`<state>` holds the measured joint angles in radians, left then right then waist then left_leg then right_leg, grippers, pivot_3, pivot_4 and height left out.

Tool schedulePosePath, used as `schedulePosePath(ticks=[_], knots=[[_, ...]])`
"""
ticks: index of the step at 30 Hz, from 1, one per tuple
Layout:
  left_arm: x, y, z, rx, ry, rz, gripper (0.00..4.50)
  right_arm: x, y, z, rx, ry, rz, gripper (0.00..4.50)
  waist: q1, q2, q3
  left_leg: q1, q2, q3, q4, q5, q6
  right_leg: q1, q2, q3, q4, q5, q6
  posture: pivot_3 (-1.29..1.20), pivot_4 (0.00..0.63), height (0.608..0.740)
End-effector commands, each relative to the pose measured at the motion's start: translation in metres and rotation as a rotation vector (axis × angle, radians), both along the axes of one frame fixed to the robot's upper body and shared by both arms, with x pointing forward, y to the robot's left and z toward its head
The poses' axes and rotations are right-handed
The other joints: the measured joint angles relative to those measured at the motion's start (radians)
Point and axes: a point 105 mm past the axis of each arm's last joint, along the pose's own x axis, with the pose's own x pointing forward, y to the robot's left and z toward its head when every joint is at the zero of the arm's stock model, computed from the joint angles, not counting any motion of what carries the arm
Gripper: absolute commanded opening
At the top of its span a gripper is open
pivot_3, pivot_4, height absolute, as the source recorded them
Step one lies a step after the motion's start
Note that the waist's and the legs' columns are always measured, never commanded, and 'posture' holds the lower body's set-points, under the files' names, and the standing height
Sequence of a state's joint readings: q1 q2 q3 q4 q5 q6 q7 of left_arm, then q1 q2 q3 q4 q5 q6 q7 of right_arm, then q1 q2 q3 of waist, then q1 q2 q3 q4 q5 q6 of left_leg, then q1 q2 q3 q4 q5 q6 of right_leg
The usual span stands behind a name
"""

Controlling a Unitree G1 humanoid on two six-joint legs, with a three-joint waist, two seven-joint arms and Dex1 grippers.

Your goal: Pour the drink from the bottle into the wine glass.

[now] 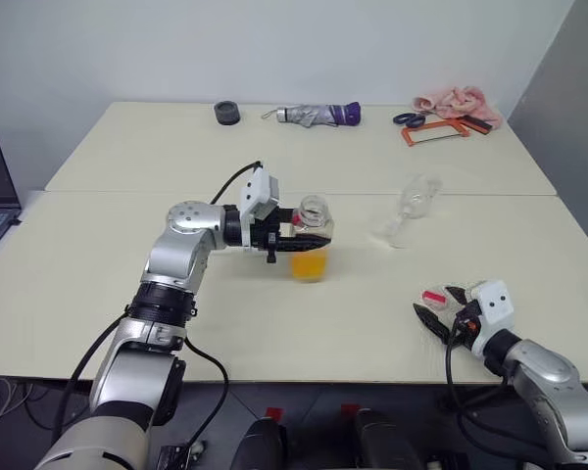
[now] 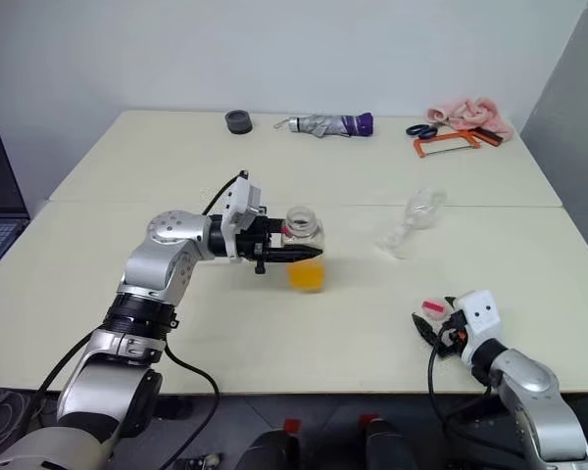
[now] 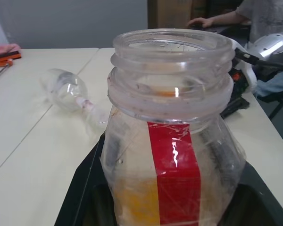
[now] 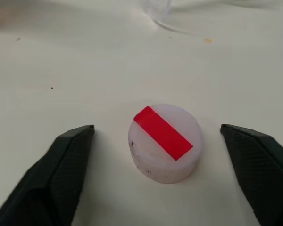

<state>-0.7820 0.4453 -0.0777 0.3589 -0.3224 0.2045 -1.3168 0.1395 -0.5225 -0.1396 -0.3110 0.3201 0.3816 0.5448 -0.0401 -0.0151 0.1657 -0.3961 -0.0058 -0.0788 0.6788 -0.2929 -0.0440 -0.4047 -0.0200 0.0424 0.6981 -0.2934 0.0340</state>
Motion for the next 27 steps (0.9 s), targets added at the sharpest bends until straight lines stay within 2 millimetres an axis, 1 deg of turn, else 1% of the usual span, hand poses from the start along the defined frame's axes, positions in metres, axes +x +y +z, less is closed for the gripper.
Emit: schedulePosePath(ticks=[1,3,5,7,9,11,13,15,17,21,24,27], knots=[[0.005,0.013,0.019,-0.072,-0.059,0.093,1.80,-0.001,0.006,0.034,-0.073,-0.106,0.108,4.50,0.001,0.000,0.000,0.000,0.000,0.000,0.000,0.000,0.000,0.000,0.000,0.000,0.000,0.000,0.000,0.00,0.150,0.740],[0.018,0.027,0.022,-0.108,-0.077,0.219,1.80,0.001,0.020,0.053,-0.095,-0.149,0.193,4.50,-0.001,0.000,0.000,0.000,0.000,0.000,0.000,0.000,0.000,0.000,0.000,0.000,0.000,0.000,0.000,0.00,0.150,0.740],[0.030,0.043,0.023,-0.123,-0.096,0.350,1.80,0.002,0.043,0.071,-0.054,-0.170,0.297,4.50,-0.004,0.000,0.000,0.000,0.000,0.000,0.000,0.000,0.000,0.000,0.000,0.000,0.000,0.000,0.000,0.00,0.150,0.740],[0.042,0.061,0.022,-0.134,-0.112,0.484,1.80,0.002,0.074,0.084,-0.013,-0.180,0.428,4.50,-0.010,0.000,0.000,0.001,0.001,-0.001,0.000,0.000,0.000,0.000,0.001,0.000,0.000,0.000,0.000,0.00,0.150,0.740],[0.052,0.079,0.022,-0.151,-0.125,0.617,1.80,0.009,0.104,0.097,0.012,-0.206,0.516,4.50,-0.012,0.000,0.000,0.002,0.001,-0.002,0.000,0.000,0.000,0.001,0.001,-0.001,0.000,0.000,0.000,0.00,0.150,0.740],[0.062,0.100,0.022,-0.174,-0.134,0.755,1.80,0.019,0.132,0.103,0.007,-0.228,0.577,4.50,-0.011,0.000,0.000,0.001,0.001,-0.002,0.000,0.000,0.000,0.000,0.001,-0.001,0.000,0.000,0.000,0.00,0.150,0.740],[0.070,0.119,0.020,-0.188,-0.141,0.880,1.80,0.031,0.153,0.105,-0.008,-0.246,0.598,4.50,-0.011,0.000,0.000,0.001,0.000,-0.002,0.000,0.000,0.000,0.000,0.000,-0.001,0.000,0.000,0.000,0.00,0.150,0.740],[0.076,0.135,0.020,-0.211,-0.140,0.980,1.80,0.041,0.171,0.107,-0.018,-0.256,0.605,4.50,-0.009,-0.001,0.000,0.001,0.000,-0.002,0.000,0.000,0.000,0.000,-0.002,-0.002,0.000,0.000,0.000,0.00,0.150,0.740],[0.079,0.145,0.019,-0.230,-0.136,1.041,1.80,0.046,0.183,0.109,-0.028,-0.265,0.614,4.50,-0.003,-0.001,0.000,-0.001,0.000,-0.003,0.000,0.002,-0.004,-0.002,-0.003,-0.002,0.000,0.000,0.000,0.00,0.150,0.740],[0.082,0.159,0.014,-0.248,-0.125,1.132,1.79,0.053,0.208,0.112,-0.047,-0.274,0.641,4.50,0.003,-0.002,-0.001,-0.002,-0.001,-0.002,0.001,0.002,-0.004,-0.002,-0.007,-0.003,-0.001,0.000,0.000,0.00,0.150,0.740],[0.084,0.164,0.010,-0.257,-0.120,1.176,1.79,0.054,0.216,0.112,-0.059,-0.278,0.655,4.50,0.003,-0.003,-0.001,-0.002,-0.001,-0.003,0.001,0.002,-0.004,-0.002,-0.008,-0.003,0.000,0.000,0.000,0.00,0.150,0.740],[0.086,0.167,0.006,-0.248,-0.114,1.198,1.79,0.054,0.220,0.113,-0.063,-0.283,0.668,4.50,0.002,-0.003,-0.002,-0.002,-0.002,-0.003,0.001,0.002,-0.004,-0.002,-0.007,-0.003,0.000,0.000,0.000,0.00,0.150,0.740]])
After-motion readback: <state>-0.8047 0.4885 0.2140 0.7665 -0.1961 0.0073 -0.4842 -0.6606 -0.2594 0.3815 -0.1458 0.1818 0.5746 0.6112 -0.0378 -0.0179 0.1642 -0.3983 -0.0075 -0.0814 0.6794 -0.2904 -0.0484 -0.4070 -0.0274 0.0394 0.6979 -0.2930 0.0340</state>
